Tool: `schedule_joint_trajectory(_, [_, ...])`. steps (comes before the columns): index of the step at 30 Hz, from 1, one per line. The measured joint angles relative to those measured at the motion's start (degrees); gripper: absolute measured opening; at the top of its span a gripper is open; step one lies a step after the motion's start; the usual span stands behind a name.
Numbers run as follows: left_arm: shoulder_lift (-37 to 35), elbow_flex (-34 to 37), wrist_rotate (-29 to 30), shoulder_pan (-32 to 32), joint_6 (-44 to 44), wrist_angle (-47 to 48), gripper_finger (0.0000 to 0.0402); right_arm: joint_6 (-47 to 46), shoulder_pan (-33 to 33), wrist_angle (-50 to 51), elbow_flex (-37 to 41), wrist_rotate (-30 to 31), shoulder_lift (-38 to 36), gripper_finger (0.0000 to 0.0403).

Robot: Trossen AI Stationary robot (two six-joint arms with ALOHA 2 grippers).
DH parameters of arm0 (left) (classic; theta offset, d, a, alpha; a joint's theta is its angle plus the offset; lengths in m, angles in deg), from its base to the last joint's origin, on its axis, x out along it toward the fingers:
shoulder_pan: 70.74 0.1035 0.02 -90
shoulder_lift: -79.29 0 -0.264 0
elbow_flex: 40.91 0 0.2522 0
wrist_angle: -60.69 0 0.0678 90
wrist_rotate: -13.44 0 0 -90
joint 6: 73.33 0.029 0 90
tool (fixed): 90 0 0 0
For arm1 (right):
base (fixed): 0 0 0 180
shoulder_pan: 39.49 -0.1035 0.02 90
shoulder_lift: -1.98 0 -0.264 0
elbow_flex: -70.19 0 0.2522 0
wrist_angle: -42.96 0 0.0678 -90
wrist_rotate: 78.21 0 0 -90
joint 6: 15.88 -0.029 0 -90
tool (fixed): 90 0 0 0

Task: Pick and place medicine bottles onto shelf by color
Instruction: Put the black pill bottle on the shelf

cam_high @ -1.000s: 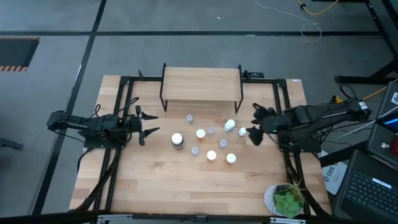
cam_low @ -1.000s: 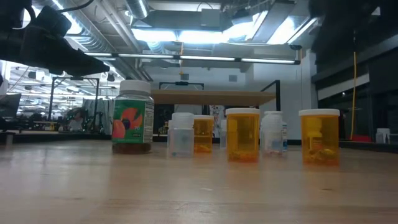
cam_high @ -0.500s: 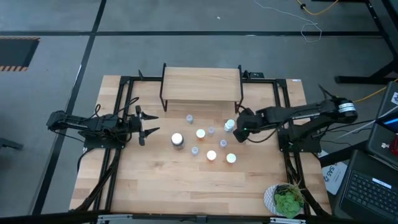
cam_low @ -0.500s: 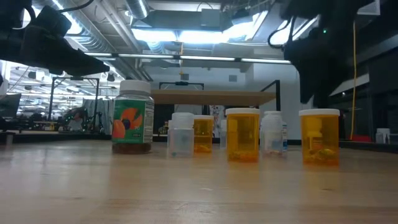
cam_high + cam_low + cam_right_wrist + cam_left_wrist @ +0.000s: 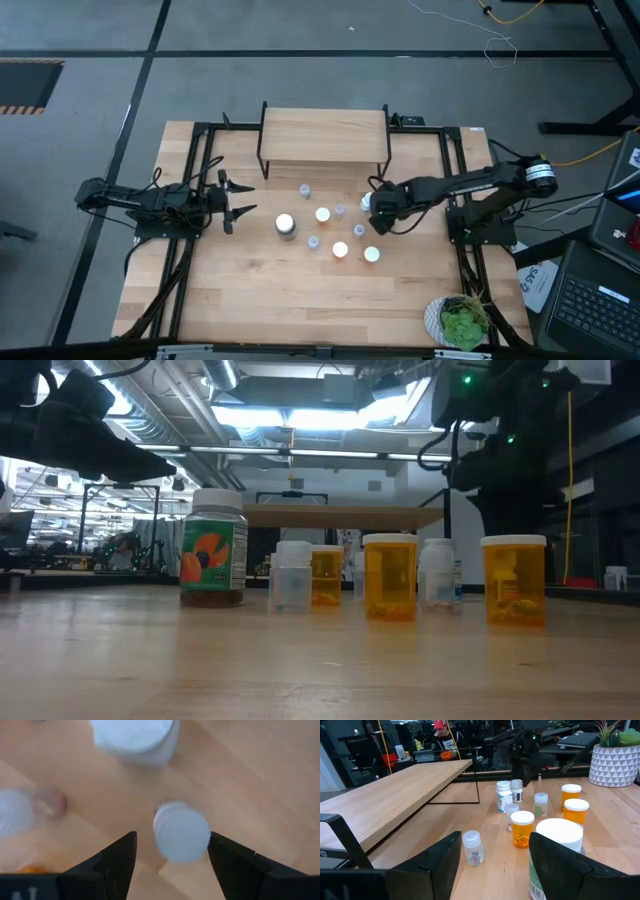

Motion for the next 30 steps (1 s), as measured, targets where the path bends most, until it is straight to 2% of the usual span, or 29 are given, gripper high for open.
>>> schedule_joint_trajectory(10, [0.01, 0.00, -0.01, -0.02, 0.02, -0.01, 0.0229, 0.00, 0.43, -0.50, 0.00, 1.05, 1.48, 0.0237])
schedule_joint_trajectory(19, [-0.01, 0.00, 0.00, -0.01, 0.01, 0.00, 0.0229, -0.02, 0.43, -0.50, 0.00, 1.14, 1.42, 0.0152])
schedule_joint_trajectory(26, [-0.01, 0.00, 0.00, -0.01, 0.01, 0.00, 0.0229, 1.45, 0.51, 0.55, -0.60, 0.10, 1.42, 0.0152])
schedule_joint_trajectory(30, [0.01, 0.00, 0.01, 0.00, 0.02, 0.01, 0.0229, 5.04, 0.65, 5.93, -5.60, -0.43, 1.44, 0.0152])
